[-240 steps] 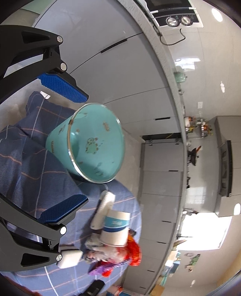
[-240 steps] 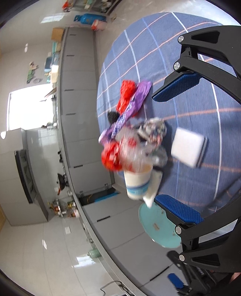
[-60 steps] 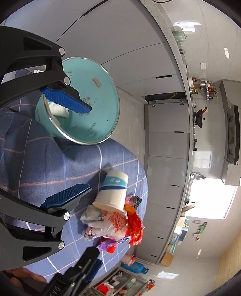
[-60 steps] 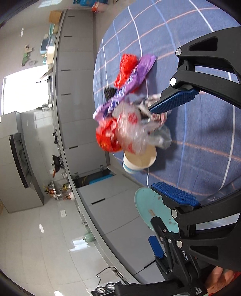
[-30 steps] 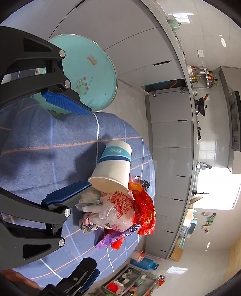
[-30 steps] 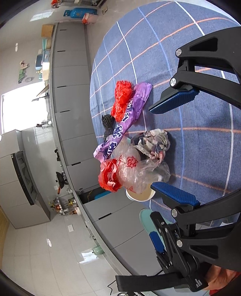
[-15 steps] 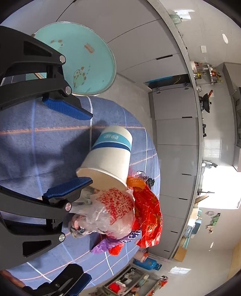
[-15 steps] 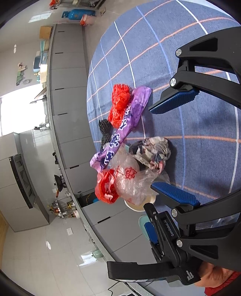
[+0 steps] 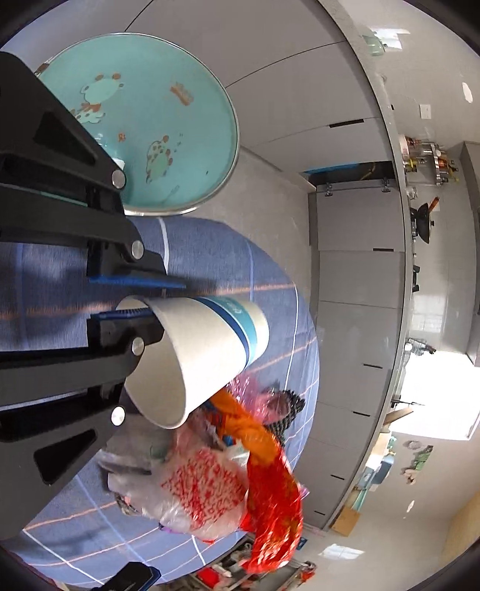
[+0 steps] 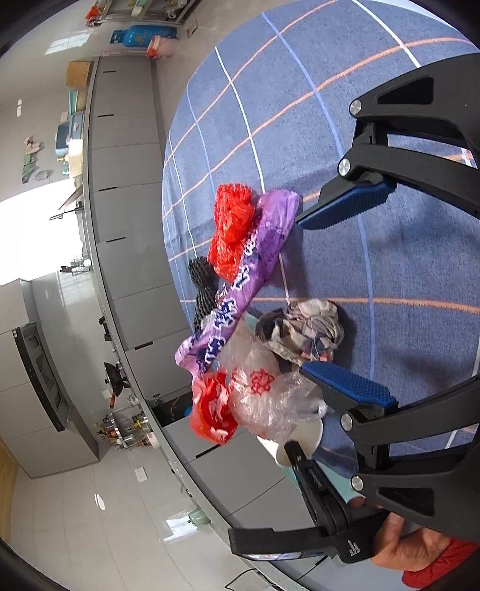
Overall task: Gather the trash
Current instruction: 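Grasp the red mesh scrubber with the right tool while the left tool holds the cup, then carry the cup with the left tool and scrubber with the right tool, release into bucket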
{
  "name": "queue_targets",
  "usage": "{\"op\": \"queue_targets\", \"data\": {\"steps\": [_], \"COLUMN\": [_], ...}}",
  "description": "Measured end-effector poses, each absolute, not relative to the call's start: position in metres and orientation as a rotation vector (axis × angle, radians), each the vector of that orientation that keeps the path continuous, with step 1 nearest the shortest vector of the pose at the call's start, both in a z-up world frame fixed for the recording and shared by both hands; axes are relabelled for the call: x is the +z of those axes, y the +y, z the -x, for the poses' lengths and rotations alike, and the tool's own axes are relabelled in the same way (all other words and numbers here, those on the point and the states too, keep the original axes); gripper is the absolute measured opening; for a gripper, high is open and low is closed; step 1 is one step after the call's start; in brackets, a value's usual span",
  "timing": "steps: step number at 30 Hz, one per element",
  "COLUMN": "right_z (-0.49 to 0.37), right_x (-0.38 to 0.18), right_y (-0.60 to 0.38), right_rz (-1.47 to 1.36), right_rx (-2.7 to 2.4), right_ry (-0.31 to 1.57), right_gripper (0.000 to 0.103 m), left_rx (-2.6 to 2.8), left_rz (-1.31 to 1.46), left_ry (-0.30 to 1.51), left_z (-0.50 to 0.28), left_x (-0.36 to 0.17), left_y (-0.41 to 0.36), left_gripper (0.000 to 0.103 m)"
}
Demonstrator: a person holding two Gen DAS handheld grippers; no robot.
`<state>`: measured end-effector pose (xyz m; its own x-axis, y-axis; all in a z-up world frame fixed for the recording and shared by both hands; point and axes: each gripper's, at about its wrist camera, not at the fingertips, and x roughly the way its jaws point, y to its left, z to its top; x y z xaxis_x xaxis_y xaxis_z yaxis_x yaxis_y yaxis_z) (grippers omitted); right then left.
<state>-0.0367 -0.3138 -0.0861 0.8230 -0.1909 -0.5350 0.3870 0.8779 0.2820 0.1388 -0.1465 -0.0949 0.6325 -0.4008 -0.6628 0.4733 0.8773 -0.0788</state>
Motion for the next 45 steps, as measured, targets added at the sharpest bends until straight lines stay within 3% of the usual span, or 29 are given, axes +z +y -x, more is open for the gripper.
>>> {"op": "queue_targets", "data": {"steps": [13,18,21,28,31,33,36,45], "right_z": [0.016,-0.018,-0.040,-0.060,-0.060,-0.059,-0.052,-0.009], "right_x": [-0.064,-0.071,-0.082,-0.114,-0.120,-0.119,-0.111,-0.063], "right_y": [-0.403,-0.437,-0.447,-0.459,-0.457,-0.456,-0.450,-0.442], "right_rz": [-0.391,-0.437,-0.396,-0.451,-0.461,-0.479,-0.449,-0.399], "right_rx": [-0.429,-0.408,-0.413,-0.375,-0.350,-0.319,-0.325,-0.422], "right_ry": [0.533,0.592,0.656,0.771,0.793,0.796,0.770,0.566], "right_gripper": [0.070,0.069,0.061,0.060,0.049,0.032,0.020,0.019], "left_rx": [-0.529,-0.526,-0.529,-0.513,-0.512,-0.514,-0.516,-0.520], "left_rz": [-0.114,-0.108,-0.108,-0.130,-0.126,-0.124,-0.120,-0.093], "left_ry": [0.707,0.689,0.693,0.691,0.698,0.698,0.685,0.648], "left_z": [-0.142,-0.139,-0.139,-0.142,-0.144,-0.144,-0.143,-0.138], "left_x": [-0.095,-0.091,-0.091,-0.091,-0.092,-0.092,-0.087,-0.072], "left_y": [-0.144,-0.140,-0.140,-0.145,-0.147,-0.149,-0.150,-0.145], "left_gripper": [0.003,0.003,0.003,0.004,0.004,0.004,0.004,0.004]}}
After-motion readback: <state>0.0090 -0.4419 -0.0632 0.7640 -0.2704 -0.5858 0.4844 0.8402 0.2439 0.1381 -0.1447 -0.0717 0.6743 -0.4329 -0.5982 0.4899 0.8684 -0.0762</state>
